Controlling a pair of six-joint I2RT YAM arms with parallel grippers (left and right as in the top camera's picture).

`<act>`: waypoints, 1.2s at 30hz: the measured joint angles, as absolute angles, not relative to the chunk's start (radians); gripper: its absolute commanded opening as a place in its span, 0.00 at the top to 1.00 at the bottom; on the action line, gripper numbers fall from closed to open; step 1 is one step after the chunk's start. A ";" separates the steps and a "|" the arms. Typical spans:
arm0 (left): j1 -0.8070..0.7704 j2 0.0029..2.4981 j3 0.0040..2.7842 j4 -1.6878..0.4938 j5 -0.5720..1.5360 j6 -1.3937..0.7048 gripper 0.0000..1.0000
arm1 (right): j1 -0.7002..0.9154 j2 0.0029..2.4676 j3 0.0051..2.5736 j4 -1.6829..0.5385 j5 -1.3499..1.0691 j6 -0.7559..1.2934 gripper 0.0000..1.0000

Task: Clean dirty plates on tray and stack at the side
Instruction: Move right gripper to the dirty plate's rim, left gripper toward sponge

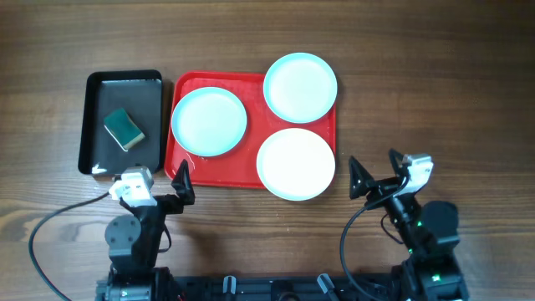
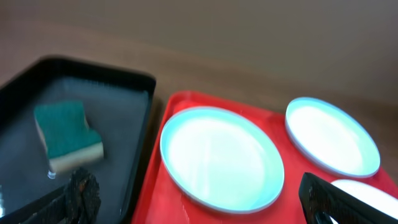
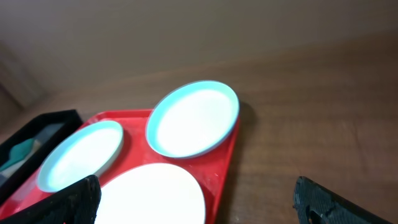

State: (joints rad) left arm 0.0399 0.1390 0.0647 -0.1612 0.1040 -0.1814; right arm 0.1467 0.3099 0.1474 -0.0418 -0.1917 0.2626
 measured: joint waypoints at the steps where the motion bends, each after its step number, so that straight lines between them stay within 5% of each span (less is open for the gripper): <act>1: 0.040 0.163 0.090 -0.184 0.104 -0.181 0.00 | 0.147 0.334 0.186 -0.058 -0.204 0.251 0.00; 15: 0.040 0.580 0.649 -0.556 0.107 -0.177 0.00 | 0.147 0.855 0.762 -0.367 -0.399 0.151 0.00; 29: 0.040 1.221 1.372 -1.187 0.108 -0.177 0.00 | 0.249 1.358 1.457 -0.885 -0.486 0.051 0.00; 36: 0.040 1.399 1.456 -1.175 0.143 -0.177 0.00 | 0.327 1.562 1.620 -0.964 -0.494 0.024 0.00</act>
State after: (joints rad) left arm 0.0399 1.3987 1.4559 -1.1751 0.1432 -0.1768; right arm 0.3271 1.5616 1.6203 -0.9638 -0.4938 0.0242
